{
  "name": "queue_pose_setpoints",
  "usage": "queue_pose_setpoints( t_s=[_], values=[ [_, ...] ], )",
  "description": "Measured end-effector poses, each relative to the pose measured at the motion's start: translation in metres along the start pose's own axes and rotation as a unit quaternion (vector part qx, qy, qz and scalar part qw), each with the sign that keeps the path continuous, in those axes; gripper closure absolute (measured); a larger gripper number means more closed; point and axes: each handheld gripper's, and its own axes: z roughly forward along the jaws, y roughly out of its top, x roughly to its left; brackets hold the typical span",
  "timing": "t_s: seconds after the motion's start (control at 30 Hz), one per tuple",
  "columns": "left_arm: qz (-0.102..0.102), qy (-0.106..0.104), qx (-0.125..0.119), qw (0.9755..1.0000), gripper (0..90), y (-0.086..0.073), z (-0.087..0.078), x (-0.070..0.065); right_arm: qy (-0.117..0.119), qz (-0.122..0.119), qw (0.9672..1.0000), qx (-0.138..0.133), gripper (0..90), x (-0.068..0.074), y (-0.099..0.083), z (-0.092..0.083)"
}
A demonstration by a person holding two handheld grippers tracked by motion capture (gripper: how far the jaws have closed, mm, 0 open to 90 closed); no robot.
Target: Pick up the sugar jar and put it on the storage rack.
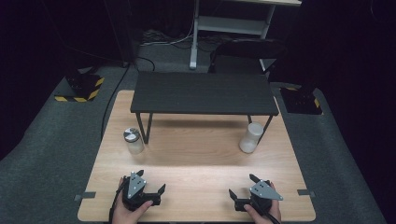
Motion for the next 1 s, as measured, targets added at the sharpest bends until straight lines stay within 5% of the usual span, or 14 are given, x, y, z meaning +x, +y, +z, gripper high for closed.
queue_pose_setpoints(
  t_s=[0.4,1.0],
  values=[
    [-0.001,-0.001,-0.004,1.0000,0.3,-0.001,-0.002,0.002,-0.015,0.024,0.9996,0.000,0.3,-0.002,-0.002,-0.004],
    [-0.036,0.047,-0.044,0.9973,0.3,-0.002,-0.021,0.026,-0.015,0.017,0.9997,0.002,0.3,-0.001,-0.001,-0.004]
  ],
)
